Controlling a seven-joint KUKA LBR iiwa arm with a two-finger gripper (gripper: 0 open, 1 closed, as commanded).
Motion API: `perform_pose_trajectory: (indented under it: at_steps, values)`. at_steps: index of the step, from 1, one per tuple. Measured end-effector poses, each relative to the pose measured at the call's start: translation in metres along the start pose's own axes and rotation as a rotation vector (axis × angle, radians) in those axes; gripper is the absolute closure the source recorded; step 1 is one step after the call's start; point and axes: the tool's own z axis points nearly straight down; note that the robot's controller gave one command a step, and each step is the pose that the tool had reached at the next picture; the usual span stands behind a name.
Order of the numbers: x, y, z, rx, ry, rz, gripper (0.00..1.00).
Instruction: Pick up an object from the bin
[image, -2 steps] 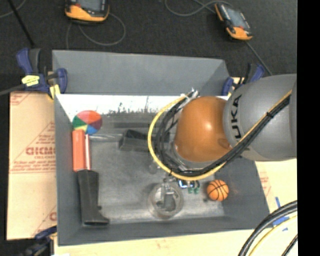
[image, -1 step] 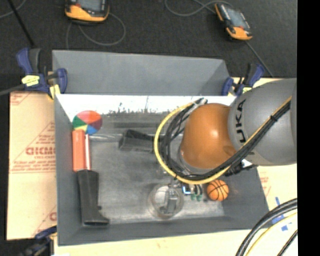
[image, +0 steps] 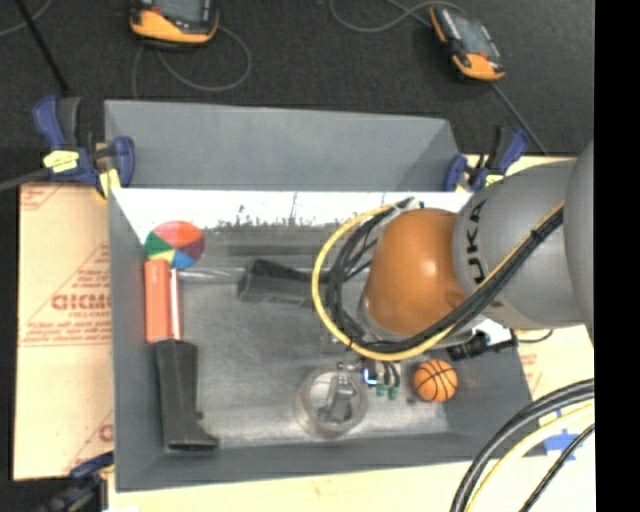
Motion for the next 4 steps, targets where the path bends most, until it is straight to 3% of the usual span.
perform_pose_trajectory:
  at_steps: [1,2,3,4]
  values:
    - [-0.001,-0.004,0.010,0.002,0.004,-0.054,0.00]
    - [0.009,-0.016,0.023,-0.001,0.000,0.127,0.00]
    - [0.004,-0.018,0.025,0.000,0.003,0.138,0.00]
    - [-0.026,-0.013,-0.002,0.001,0.003,0.159,0.00]
